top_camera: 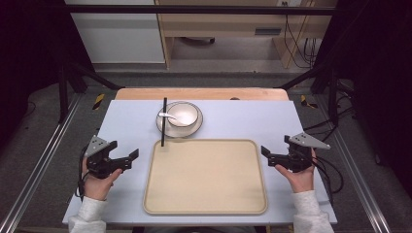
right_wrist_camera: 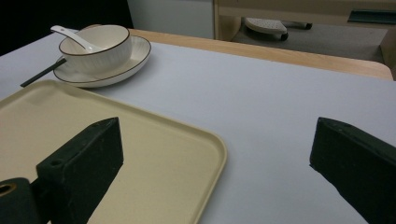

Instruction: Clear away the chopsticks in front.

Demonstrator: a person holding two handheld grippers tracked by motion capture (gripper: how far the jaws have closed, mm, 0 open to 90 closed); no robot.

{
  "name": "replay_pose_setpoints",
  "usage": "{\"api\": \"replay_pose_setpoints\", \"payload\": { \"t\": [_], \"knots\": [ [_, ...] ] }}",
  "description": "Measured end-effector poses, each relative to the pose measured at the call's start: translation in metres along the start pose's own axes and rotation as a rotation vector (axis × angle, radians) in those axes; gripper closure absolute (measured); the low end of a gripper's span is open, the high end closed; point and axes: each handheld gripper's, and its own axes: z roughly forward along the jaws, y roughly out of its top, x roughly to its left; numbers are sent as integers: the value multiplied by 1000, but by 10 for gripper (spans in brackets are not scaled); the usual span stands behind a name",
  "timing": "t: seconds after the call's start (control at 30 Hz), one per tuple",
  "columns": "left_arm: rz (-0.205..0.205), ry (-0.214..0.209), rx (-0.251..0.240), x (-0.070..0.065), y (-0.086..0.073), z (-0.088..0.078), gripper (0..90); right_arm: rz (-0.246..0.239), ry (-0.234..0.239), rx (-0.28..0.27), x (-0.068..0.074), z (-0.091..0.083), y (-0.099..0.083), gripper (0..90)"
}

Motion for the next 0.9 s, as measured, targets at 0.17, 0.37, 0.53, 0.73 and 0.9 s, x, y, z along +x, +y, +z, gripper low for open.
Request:
{"api": "replay_pose_setpoints", "payload": {
  "t": [0.17, 0.37, 0.53, 0.73, 0.9],
  "knots": [
    [6, -2, -2, 0, 2, 1, 99, -4, -2, 5, 1, 1, -1, 32],
    [14, -8, 3, -1, 5, 5, 102, -10, -12, 19, 3, 4, -2, 32],
    [24, -13, 3, -3, 10, 9, 106, -8, -7, 21, 5, 5, -2, 32],
    [47, -23, 16, -8, 18, 19, 110, -11, -10, 15, 5, 4, -1, 32],
    [54, -26, 23, -11, 21, 26, 113, -10, -10, 16, 5, 4, -1, 32]
  ]
}}
